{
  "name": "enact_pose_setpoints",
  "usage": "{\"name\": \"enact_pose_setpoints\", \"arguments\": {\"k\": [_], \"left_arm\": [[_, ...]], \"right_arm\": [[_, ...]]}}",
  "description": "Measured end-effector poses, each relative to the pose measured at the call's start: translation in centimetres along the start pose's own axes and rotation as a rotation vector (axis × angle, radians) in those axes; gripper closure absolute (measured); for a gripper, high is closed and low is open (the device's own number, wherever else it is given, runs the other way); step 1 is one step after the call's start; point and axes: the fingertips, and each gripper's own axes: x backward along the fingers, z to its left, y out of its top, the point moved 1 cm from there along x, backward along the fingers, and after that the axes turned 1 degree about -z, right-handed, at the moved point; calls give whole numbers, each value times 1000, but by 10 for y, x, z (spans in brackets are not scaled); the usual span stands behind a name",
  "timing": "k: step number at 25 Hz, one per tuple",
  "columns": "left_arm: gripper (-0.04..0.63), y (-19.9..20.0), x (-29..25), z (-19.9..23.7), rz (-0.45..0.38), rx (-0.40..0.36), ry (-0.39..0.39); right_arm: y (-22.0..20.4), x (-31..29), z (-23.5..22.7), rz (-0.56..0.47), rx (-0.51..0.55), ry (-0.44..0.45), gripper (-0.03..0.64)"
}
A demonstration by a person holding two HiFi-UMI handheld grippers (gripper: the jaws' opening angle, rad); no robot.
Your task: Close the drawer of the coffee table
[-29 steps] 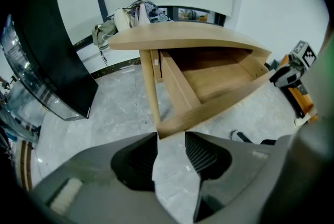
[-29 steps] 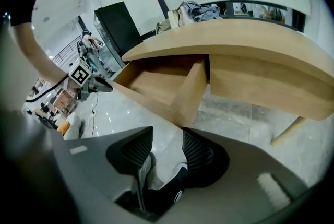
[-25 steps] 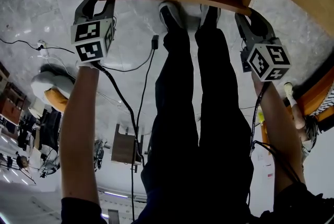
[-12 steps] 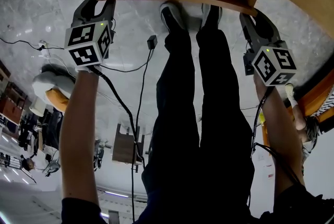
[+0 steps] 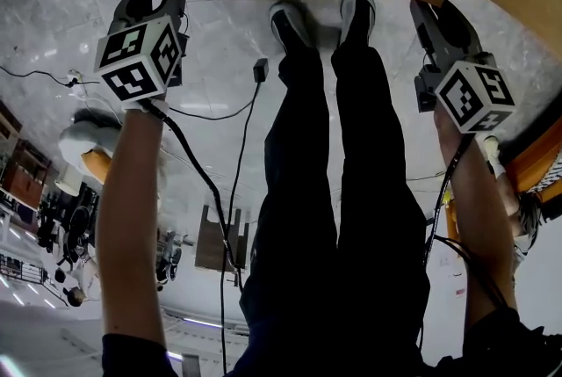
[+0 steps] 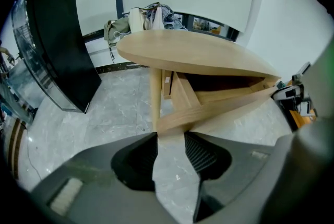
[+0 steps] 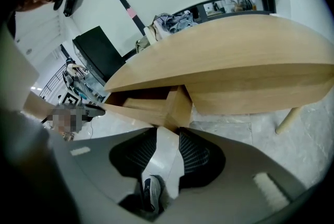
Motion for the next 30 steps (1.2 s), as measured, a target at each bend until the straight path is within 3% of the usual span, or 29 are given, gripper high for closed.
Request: {"name": "enact_pose_setpoints", "arguments": {"k": [7,17,30], "left_arm": [[425,22,-12,7,-15,-2,14],[425,47,-25,15,-36,-12,15],[425,67,-32,15,-74,-19,4]], "right_arm": [[18,-12,-7,-62,-83,-4,482],[39,-24,-13,-130,-124,1,477],[48,-31,-19,-253,-390,70,499]]}}
